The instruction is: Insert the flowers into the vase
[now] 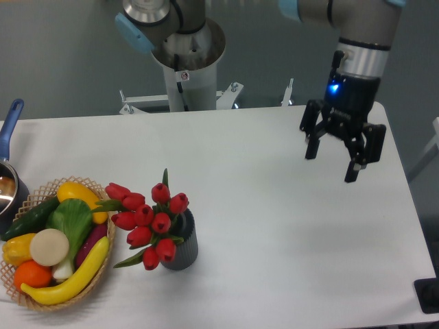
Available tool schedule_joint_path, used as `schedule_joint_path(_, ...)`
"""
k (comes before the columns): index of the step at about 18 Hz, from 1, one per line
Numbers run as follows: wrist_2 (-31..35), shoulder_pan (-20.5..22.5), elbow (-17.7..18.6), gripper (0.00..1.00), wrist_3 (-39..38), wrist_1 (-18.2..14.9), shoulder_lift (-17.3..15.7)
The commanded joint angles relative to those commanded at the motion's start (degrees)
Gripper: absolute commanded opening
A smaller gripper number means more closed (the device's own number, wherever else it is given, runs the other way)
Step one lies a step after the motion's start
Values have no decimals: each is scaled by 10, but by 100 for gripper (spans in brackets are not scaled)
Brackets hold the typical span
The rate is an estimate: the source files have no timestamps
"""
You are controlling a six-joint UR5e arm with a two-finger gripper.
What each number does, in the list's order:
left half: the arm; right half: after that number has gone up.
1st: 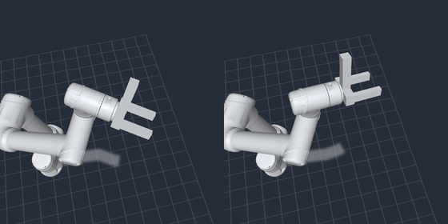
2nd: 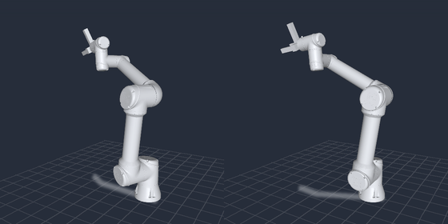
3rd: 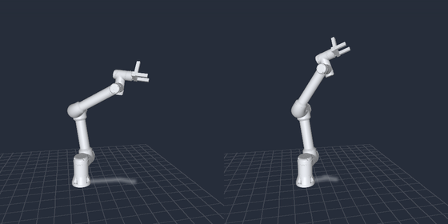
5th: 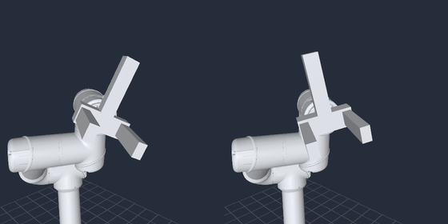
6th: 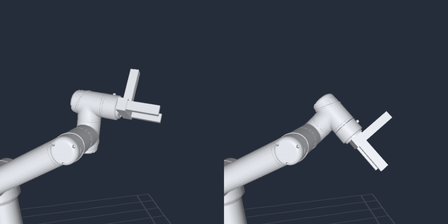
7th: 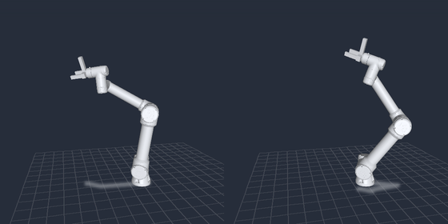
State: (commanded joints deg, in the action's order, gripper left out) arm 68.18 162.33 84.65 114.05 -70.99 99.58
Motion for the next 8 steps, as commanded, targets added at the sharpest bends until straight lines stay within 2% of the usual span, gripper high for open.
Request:
schedule_joint_path(3,21,15,-13,100,60,-35,0)
schedule_joint_path(8,21,14,-12,100,60,-37,0)
